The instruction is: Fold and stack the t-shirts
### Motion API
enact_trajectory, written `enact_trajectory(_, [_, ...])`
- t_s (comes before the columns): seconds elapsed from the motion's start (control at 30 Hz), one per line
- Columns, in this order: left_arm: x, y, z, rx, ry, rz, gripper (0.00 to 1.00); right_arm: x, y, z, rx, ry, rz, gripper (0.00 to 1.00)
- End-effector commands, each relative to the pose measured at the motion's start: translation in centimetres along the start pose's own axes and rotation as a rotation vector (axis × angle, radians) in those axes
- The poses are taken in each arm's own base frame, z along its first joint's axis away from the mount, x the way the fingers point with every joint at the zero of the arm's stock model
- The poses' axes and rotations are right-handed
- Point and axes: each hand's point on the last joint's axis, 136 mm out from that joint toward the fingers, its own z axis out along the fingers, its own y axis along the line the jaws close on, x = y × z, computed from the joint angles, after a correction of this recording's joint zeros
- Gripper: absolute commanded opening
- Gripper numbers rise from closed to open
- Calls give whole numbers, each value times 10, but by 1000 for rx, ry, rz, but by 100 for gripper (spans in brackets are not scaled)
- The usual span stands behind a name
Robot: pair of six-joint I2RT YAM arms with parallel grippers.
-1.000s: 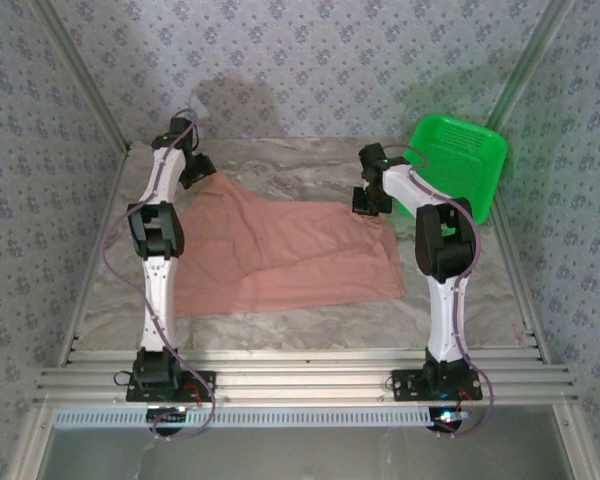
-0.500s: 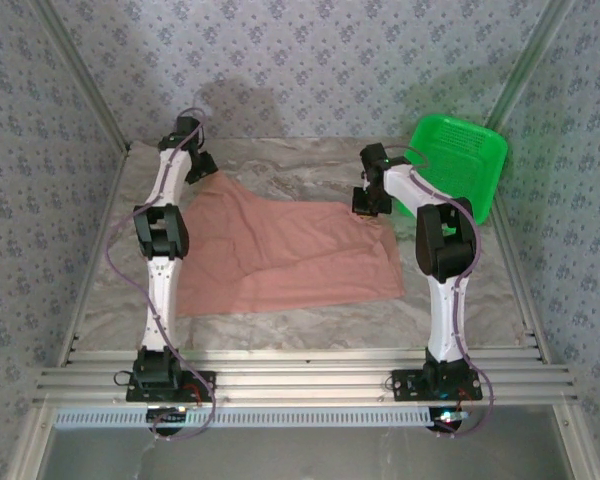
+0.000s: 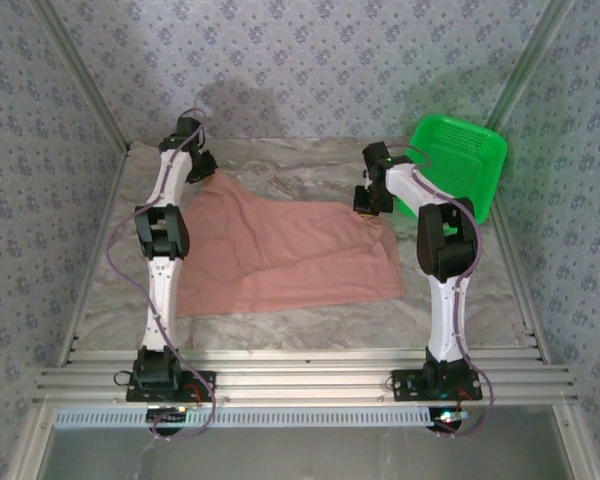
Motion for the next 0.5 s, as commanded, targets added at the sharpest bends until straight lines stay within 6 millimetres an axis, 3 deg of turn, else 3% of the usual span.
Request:
enact_trajectory(0.0, [2,-30,2,103,-2,26,4,-5,-3,-7,-5,-6,1,0])
enact_trajectory(0.23, [-21,-32,-27,86,-81,50,0,-12,-10,-13,8,-35,26,0])
enact_trajectory(0.47, [-46,-47,-77,115,-169,103,0,-30,-15,-31,23,-119,46,0])
